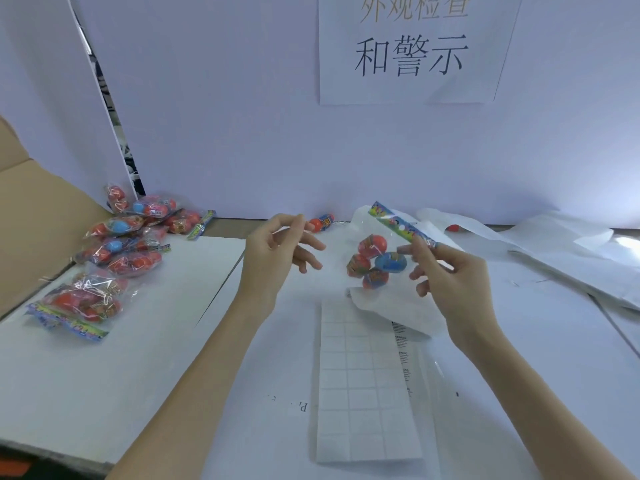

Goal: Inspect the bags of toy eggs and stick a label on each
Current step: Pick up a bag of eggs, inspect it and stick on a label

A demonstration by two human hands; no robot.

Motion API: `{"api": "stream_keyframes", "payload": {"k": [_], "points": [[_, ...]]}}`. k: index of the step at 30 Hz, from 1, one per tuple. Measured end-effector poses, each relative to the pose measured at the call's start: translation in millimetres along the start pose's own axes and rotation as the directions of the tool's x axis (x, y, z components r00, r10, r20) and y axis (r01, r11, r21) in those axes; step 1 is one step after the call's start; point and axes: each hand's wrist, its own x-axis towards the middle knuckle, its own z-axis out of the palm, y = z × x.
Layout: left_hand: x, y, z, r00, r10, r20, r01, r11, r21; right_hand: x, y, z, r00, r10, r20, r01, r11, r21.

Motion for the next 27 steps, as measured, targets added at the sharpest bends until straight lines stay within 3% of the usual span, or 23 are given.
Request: {"api": "stream_keyframes", "payload": {"k": [6,10,13,17,22,27], "points": [[-6.6,-10.6,16.0,0.962,-0.015,0.272,-0.048,0.974,0.223,-7.2,2.5,9.0,0.991,-0.008,0.133,0.026,0.990,-0.136],[-5.1,-14.1,13.8,0.984,0.019,0.179,-0.056,0.977,0.207,-11.8,1.2,13.1,0.966,0.053,0.253,-0.026,0.994,-0.109],[-1.7,-11.4,12.0,0.996,-0.023,0.082,0.016,0.997,0.075,-14.1,1.1,13.9,0.911,0.100,0.401,-0.063,0.993,-0.104],[0.9,-7.8,6.4,0.969,-0.189,0.159,0.207,0.973,-0.105,-16.0,2.0,16.6,0.909,0.124,0.399,-0.098,0.991,-0.085],[2.3,-5.3,3.3,0.936,-0.285,0.209,0.294,0.956,-0.015,-11.6,-4.5,6.2,0.883,0.119,0.455,-0.067,0.989,-0.128],[-3.9,-8.3,8.3,0.970,-0.170,0.174,0.147,0.980,0.135,-13.7,-6.1,7.4,0.881,0.125,0.456,-0.038,0.980,-0.195]]}}
